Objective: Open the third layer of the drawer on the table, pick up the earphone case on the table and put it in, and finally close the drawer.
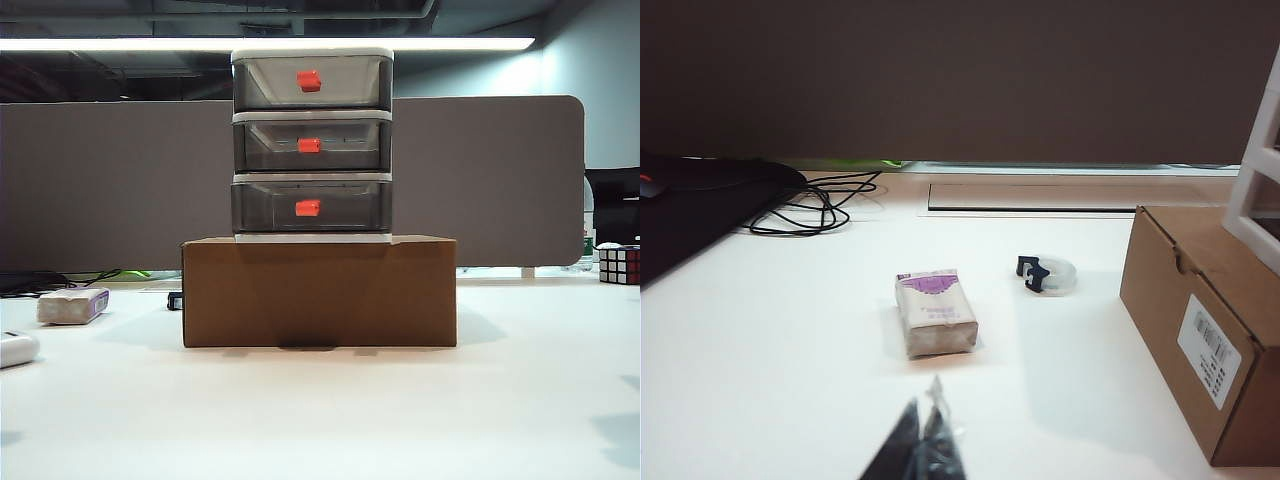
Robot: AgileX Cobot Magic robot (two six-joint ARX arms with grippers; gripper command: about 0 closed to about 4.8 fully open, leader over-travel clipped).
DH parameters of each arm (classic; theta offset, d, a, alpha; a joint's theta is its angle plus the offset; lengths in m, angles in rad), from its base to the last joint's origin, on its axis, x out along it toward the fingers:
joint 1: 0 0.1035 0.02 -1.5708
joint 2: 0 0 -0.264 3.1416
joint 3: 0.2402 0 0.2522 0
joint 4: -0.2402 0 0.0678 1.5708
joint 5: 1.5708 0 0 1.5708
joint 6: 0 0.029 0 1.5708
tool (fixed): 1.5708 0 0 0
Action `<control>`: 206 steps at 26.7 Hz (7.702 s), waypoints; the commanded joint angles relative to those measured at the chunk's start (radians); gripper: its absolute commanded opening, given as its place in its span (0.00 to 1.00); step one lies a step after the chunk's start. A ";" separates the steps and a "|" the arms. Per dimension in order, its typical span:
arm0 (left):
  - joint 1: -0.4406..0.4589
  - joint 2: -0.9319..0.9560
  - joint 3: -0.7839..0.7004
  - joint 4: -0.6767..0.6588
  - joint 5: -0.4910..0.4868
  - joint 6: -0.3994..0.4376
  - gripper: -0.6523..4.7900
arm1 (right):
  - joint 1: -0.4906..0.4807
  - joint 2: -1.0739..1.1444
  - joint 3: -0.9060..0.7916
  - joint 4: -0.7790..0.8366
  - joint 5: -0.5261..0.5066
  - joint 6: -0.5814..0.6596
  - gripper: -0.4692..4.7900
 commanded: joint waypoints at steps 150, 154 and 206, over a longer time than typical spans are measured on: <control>-0.749 1.651 0.549 0.934 -0.422 -0.198 0.11 | 0.374 0.715 0.254 0.383 -0.299 0.135 0.08; -0.751 1.651 0.549 0.934 -0.422 -0.198 0.11 | 0.384 0.847 0.275 0.550 -0.291 0.184 0.08; -0.721 1.683 0.613 0.911 -0.373 -0.205 0.36 | 0.394 1.332 0.619 0.620 -0.461 0.180 0.08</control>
